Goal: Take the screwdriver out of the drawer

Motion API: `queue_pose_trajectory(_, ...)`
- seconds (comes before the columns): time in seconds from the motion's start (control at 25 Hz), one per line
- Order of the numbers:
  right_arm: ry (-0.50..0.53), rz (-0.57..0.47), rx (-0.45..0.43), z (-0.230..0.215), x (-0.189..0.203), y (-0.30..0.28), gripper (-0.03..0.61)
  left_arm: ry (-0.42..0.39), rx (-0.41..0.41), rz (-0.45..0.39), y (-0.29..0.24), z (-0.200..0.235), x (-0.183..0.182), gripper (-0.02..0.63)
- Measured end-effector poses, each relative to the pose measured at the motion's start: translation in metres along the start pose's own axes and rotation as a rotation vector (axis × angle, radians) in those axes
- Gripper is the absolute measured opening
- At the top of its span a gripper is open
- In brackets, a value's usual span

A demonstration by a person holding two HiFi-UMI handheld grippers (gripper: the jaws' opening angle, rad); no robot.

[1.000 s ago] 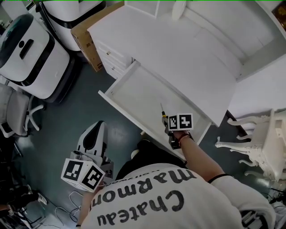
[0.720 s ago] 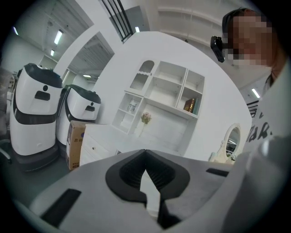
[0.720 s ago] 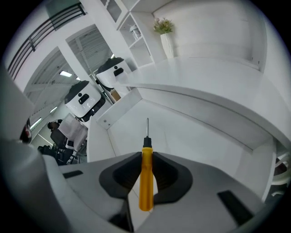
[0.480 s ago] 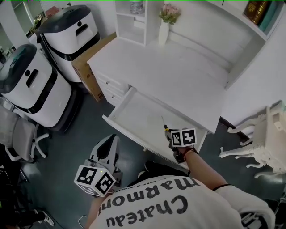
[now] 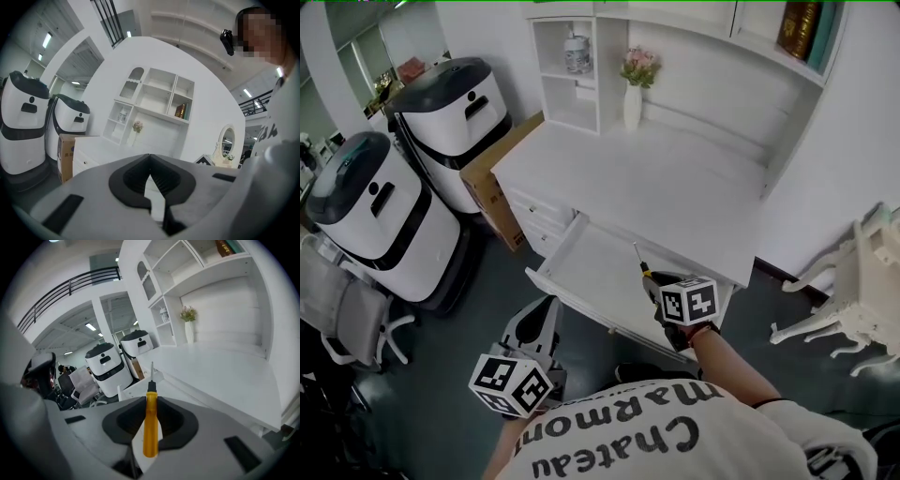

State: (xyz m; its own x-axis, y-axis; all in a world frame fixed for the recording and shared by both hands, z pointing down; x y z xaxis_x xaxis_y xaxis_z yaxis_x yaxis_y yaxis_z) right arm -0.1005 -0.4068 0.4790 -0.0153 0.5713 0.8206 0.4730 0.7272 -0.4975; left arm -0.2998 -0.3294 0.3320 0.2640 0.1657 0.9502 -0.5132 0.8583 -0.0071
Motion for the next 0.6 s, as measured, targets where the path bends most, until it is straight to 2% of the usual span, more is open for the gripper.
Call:
queue_pose_trajectory(0.12, -0.002, -0.077, -0.018, 0.01, -0.02, 0.014, 0.084, -0.02, 0.015, -0.024, 0.003, -0.007, -0.008, 0.023)
queue_pose_trajectory(0.36, -0.078, -0.195, -0.106, 0.038, -0.057, 0.042, 0.084, -0.024, 0.025, -0.063, 0.007, -0.015, -0.018, 0.023)
queue_pose_trajectory(0.6, -0.072, -0.332, -0.183, 0.061, -0.099, 0.078, 0.084, -0.036, 0.052, -0.081, 0.005, -0.032, -0.025, 0.023)
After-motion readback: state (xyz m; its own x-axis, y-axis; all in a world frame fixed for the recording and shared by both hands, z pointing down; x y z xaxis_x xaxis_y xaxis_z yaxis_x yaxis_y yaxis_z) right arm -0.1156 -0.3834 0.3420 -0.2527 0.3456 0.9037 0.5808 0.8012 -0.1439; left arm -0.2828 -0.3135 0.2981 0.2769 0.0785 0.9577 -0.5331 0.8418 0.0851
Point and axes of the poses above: the fingertips, and each gripper's own axes: y backward along the fingers, z to its left, x out of its underside, the point moved 1 cm from there along y, backward along the fingers, and after that the axes turned 8 degrees about -z, right-handed, at the moved point
